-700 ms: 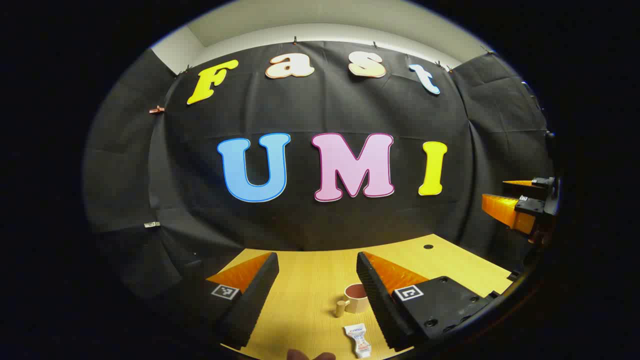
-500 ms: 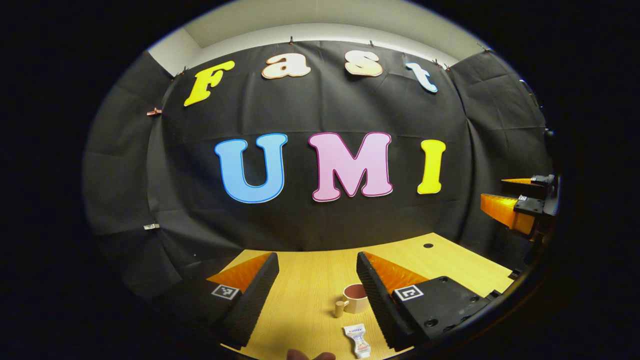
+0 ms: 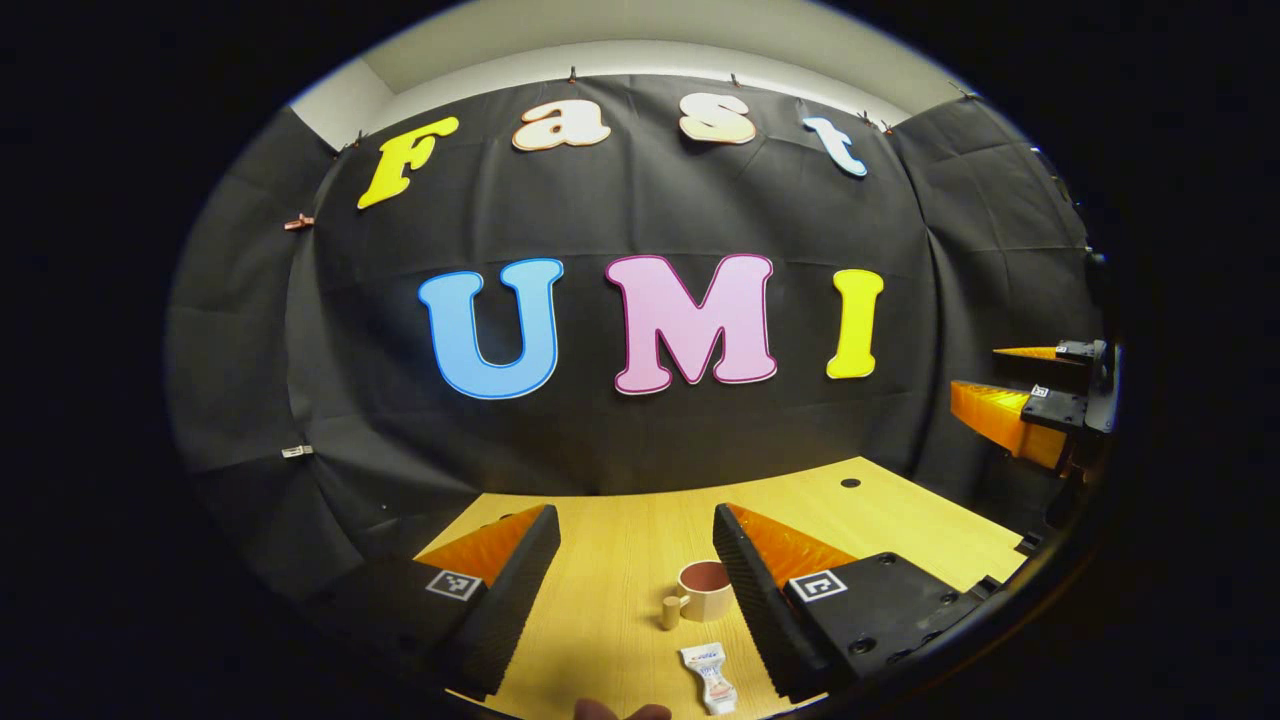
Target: Put the toothbrush and toothpaste on the desktop into the cup, then pick up the cup and place it on the coaster on the desktop.
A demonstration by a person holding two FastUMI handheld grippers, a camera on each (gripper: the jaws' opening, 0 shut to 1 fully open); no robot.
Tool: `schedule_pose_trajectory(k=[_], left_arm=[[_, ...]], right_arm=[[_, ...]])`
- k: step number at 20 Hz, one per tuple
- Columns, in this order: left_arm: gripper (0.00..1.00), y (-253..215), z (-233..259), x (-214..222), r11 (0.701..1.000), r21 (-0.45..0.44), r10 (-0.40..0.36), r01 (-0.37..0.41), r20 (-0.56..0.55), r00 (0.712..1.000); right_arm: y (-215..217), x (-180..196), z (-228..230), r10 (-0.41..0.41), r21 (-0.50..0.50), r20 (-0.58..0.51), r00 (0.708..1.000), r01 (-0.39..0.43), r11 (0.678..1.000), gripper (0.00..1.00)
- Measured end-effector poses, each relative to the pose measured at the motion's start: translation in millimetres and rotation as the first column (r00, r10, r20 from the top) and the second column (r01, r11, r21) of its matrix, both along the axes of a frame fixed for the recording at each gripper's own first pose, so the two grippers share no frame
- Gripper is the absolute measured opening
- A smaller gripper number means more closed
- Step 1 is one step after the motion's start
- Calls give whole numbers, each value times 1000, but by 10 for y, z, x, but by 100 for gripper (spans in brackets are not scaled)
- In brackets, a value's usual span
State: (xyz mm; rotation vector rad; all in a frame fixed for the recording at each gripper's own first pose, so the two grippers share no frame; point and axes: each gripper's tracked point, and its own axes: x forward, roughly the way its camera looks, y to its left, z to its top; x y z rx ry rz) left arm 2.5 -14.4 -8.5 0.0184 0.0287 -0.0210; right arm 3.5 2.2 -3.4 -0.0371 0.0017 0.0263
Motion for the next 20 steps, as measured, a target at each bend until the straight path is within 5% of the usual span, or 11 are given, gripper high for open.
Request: schedule_pose_trajectory(k=[4,8,13,20], left_arm=[[95,-63,-101,8,1000,5,-14,14,-28,1000],[96,-238,-607,27,999,-24,-51,48,-184,982],[96,-480,-1506,-43,997,-40,-75,64,-421,904],[96,-720,-2495,-42,998,-42,-58,41,-649,759]], right_arm=[[-14,-12,-70,-4,15,-22,1000,4,1000,100],[-66,-64,-214,-12,17,-61,998,13,1000,100],[-190,-152,-438,-27,-5,-115,993,27,1000,97],[-395,-147,-721,-22,5,-181,983,23,1000,97]])
